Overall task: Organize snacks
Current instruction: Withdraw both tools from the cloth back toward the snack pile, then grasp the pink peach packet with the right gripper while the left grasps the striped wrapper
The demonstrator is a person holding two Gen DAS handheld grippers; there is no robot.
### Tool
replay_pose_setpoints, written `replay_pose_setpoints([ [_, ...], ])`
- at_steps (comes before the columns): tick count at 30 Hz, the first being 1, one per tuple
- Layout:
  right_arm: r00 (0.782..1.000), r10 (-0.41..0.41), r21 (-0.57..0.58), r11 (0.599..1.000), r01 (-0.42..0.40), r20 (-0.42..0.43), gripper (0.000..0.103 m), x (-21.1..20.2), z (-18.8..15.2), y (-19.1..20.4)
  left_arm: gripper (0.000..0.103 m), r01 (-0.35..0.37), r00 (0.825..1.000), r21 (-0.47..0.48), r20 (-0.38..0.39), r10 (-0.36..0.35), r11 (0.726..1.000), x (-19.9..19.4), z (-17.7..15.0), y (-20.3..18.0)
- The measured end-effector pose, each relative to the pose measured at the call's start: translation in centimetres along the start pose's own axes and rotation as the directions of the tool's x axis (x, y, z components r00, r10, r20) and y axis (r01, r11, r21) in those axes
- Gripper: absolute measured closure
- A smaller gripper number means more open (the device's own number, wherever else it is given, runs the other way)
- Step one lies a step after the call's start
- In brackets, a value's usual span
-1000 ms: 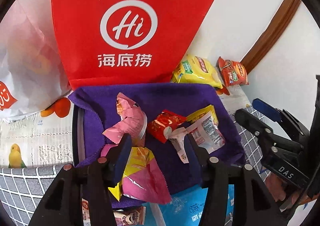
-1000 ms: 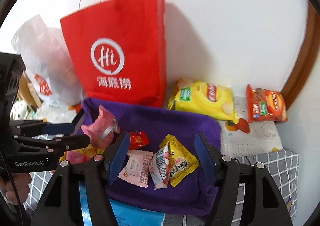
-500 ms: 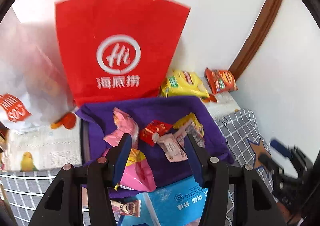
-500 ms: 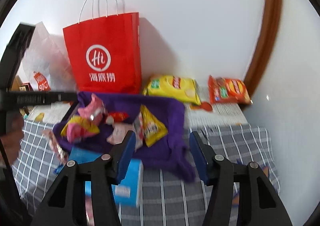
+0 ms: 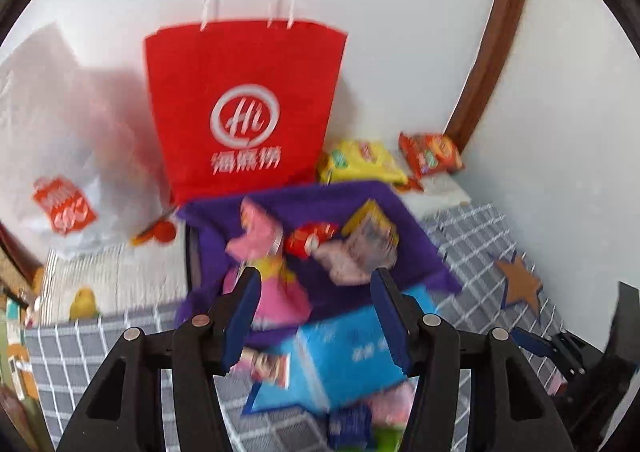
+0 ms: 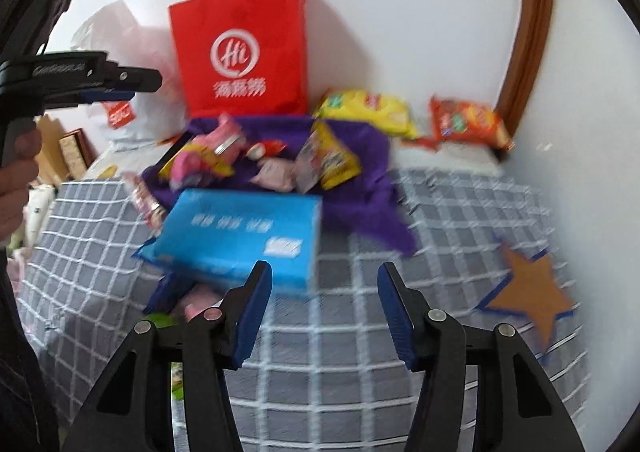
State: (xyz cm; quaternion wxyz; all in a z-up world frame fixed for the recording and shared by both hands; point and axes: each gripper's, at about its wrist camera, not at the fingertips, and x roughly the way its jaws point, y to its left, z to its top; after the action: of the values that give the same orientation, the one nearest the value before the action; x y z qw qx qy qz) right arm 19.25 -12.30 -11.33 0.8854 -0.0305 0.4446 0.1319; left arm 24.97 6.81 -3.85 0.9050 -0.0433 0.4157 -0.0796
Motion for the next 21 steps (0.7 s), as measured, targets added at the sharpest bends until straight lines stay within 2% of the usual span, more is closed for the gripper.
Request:
replay_pose_setpoints([
  [5,0.994,0.096,0.011,0.995,-0.096,-0.055,0.048,2.1,-1.5,2.5,0.048,-0.034,0.999,-0.057,-0.041,0.032,0.998,-0.7,-3.6,2.4],
  [9,0.992,0.096,0.004,0.995,-0.096,-0.077,0.048,3.3,-2.4,4.3,0.048,-0.074,0.995,-0.084,-0.077,0.068,0.994,-1.6,-6.1,4.2],
  [13,0.985,0.14,0.038,0.99,-0.137,-0.099,0.048,4.4,-2.7,5.3,0.048,-0.114,0.99,-0.073,-0.091,0.107,0.991,-2.9,-7.9,5.3],
  [21,0.979,0.142,0.059,0.989,-0.134,-0.149,0.048,6.9,-2.7,7.0,0.048,-0.131,0.987,-0.102,-0.103,0.121,0.986,-4.5,-9.9,6.5],
])
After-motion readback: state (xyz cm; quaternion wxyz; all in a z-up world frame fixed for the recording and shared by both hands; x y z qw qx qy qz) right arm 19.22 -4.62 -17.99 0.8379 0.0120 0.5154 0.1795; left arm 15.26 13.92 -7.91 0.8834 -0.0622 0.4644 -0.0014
